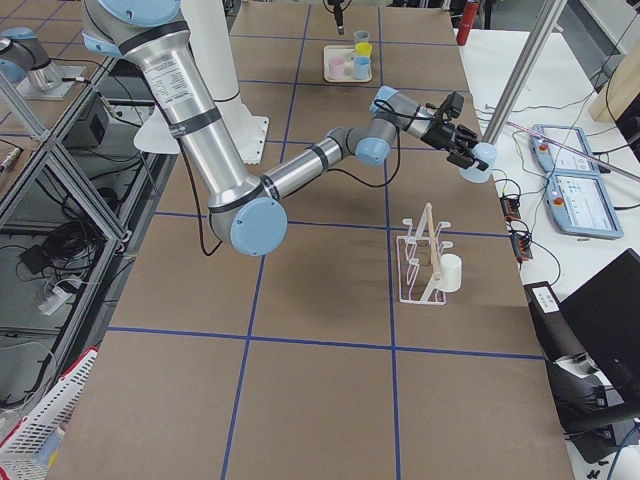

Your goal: Transfer IKEA cup to right arm and place on rack

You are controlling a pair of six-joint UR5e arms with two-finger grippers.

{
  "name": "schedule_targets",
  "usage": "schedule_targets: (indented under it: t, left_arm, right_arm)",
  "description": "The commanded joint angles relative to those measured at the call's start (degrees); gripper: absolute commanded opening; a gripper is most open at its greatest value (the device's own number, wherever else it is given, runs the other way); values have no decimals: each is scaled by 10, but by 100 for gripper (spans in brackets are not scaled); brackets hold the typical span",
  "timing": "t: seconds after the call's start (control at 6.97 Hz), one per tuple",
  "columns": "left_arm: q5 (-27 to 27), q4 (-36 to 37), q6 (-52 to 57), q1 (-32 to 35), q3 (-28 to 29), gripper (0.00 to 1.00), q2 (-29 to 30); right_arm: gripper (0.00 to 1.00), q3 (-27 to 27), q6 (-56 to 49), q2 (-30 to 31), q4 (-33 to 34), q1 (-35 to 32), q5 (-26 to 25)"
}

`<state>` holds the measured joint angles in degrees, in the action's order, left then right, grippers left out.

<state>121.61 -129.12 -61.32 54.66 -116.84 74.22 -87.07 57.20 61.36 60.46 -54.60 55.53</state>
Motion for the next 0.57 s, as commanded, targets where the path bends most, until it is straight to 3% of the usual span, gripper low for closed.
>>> schedule_targets:
  t: [0.0, 0.43]
  left_arm:
    - [1, 0, 1, -1, 0, 100, 3]
    - [14, 0, 1, -3, -1, 100, 8]
  right_arm:
    - [0, 35, -24, 3, -1, -8, 3]
    - [0, 77, -31, 27, -3, -8, 2]
